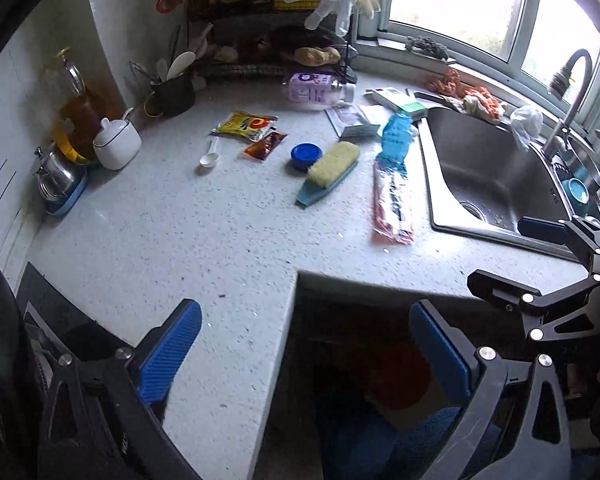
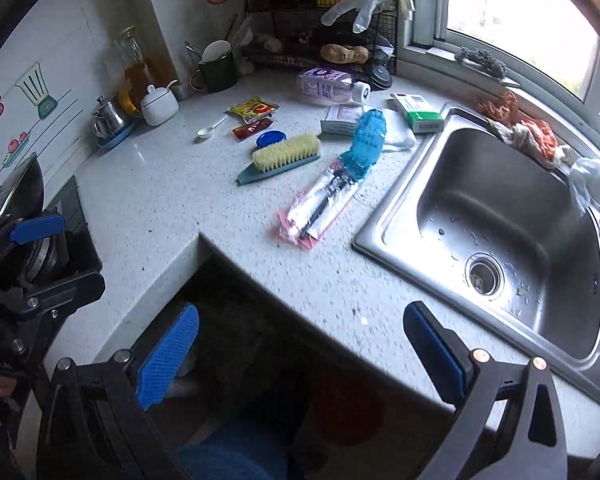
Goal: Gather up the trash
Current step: 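Raise both tools back to the counter near the yellow yeast packet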
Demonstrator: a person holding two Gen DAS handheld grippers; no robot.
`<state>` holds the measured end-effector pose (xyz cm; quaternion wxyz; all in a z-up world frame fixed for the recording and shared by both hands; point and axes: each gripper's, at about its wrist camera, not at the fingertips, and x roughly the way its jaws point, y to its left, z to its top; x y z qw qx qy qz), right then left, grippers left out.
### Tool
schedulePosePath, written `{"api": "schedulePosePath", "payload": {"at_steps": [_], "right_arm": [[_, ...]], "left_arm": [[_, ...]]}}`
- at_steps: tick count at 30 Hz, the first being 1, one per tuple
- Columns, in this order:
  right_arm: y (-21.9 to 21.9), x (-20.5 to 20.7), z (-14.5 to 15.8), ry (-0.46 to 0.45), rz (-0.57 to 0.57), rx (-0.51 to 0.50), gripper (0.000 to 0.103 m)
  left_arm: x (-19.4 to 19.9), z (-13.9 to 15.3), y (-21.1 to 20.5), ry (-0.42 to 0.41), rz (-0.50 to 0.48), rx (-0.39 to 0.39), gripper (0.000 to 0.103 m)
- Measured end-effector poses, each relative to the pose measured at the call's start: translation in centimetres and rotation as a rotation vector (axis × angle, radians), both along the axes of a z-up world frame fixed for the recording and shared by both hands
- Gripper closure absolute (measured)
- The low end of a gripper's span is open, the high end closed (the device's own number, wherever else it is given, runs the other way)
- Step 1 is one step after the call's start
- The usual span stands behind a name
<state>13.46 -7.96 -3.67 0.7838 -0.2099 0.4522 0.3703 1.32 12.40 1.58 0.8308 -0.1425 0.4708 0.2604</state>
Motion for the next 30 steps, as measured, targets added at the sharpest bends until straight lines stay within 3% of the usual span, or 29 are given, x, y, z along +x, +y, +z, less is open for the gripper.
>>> {"api": "schedulePosePath", "payload": {"at_steps": [10, 16, 25, 30], "right_arm": [[10.8, 7.8, 0.2, 0.044, 0.042, -0.036, 0.001], [16.5, 11.7, -0.6, 0.032, 0.076, -0.058, 0.001], [21.3, 15.5, -3.6, 0.072, 0.081, -0.137, 0.001], [22.9, 16.7, -5.1, 0.1, 0.084, -0.172, 0.001]], "left_arm": [[5.2, -0.6, 12.6, 0.056, 0.061, -0.019, 0.0], [8.0, -2.4, 19.4, 0.068, 0.079, -0.082, 0.0], [10.8, -7.4, 25.8, 0.131, 0.109, -0.173, 0.001], [11.7, -9.4, 27.7, 0.147, 0.119, -0.216, 0.013]]}}
